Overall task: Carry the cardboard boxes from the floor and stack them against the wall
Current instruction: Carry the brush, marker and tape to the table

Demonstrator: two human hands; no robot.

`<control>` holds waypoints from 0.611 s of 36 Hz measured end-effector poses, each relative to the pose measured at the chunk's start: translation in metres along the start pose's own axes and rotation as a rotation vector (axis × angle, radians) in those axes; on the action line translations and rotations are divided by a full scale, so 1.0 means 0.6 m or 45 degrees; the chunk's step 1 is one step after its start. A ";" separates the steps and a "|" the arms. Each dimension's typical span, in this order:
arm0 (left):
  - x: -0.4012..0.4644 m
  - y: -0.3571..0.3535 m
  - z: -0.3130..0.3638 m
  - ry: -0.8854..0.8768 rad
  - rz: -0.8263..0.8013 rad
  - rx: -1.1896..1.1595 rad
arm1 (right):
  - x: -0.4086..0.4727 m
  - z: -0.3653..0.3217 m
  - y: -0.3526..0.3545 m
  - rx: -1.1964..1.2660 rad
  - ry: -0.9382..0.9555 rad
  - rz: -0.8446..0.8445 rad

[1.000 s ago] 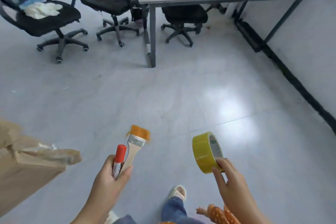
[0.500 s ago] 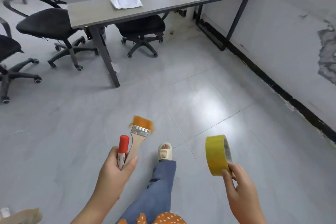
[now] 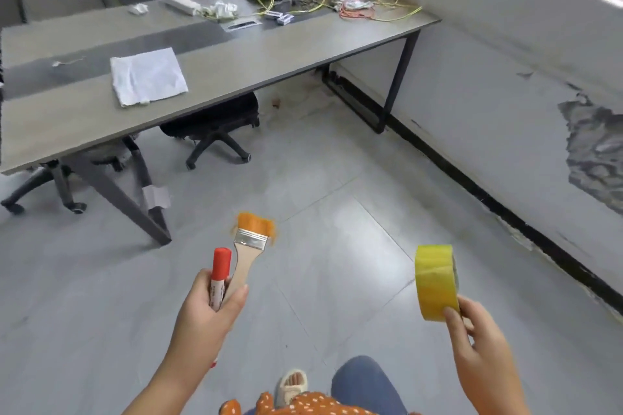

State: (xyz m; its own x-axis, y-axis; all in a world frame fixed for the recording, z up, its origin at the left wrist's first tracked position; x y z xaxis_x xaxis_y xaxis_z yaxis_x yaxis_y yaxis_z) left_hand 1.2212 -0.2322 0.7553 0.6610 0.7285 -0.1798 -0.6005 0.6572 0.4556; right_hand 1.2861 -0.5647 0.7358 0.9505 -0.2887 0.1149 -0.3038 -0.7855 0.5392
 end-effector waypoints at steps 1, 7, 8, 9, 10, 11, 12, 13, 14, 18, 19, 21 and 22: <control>0.021 -0.020 0.015 -0.013 -0.004 0.017 | 0.031 -0.004 -0.008 -0.002 0.005 0.009; 0.151 -0.158 0.096 -0.018 0.033 0.052 | 0.233 0.000 -0.079 0.000 0.068 0.011; 0.172 -0.182 0.111 -0.013 0.046 0.047 | 0.269 0.000 -0.091 0.002 0.081 -0.001; 0.197 -0.214 0.124 0.001 0.061 0.035 | 0.318 0.002 -0.105 -0.008 0.112 -0.022; 0.209 -0.231 0.139 0.008 0.063 0.027 | 0.344 0.002 -0.114 -0.016 0.114 -0.038; 0.218 -0.247 0.154 0.021 0.066 0.023 | 0.370 -0.001 -0.123 -0.009 0.107 -0.056; 0.235 -0.269 0.170 0.052 0.086 0.012 | 0.410 -0.006 -0.134 0.020 0.107 -0.083; 0.254 -0.289 0.186 0.073 0.108 -0.001 | 0.450 -0.014 -0.145 0.016 0.120 -0.116; 0.273 -0.309 0.204 0.088 0.131 -0.021 | 0.493 -0.023 -0.158 0.006 0.153 -0.140; 0.352 -0.379 0.265 0.156 0.193 -0.057 | 0.644 -0.061 -0.215 -0.015 0.287 -0.304; 0.370 -0.390 0.275 0.178 0.214 -0.067 | 0.674 -0.072 -0.233 -0.013 0.297 -0.377; 0.404 -0.405 0.294 0.206 0.260 -0.080 | 0.729 -0.094 -0.268 -0.031 0.354 -0.479; 0.423 -0.410 0.303 0.214 0.277 -0.084 | 0.754 -0.106 -0.288 -0.038 0.390 -0.510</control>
State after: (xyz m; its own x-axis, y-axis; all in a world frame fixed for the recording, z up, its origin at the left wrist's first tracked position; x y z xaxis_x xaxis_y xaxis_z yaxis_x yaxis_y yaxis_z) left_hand 1.6184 -0.2444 0.7559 0.4330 0.8719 -0.2287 -0.7514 0.4893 0.4427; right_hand 1.7726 -0.5249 0.7477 0.9690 0.2092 0.1312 0.0862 -0.7843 0.6143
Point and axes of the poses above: each hand's wrist, its own x-axis towards the middle knuckle, its own y-axis out of the back of the hand, z = x × y, the point moved 4 cm from there along x, towards the middle knuckle, and after that the axes turned 15 degrees about z, right-handed, at the moved point
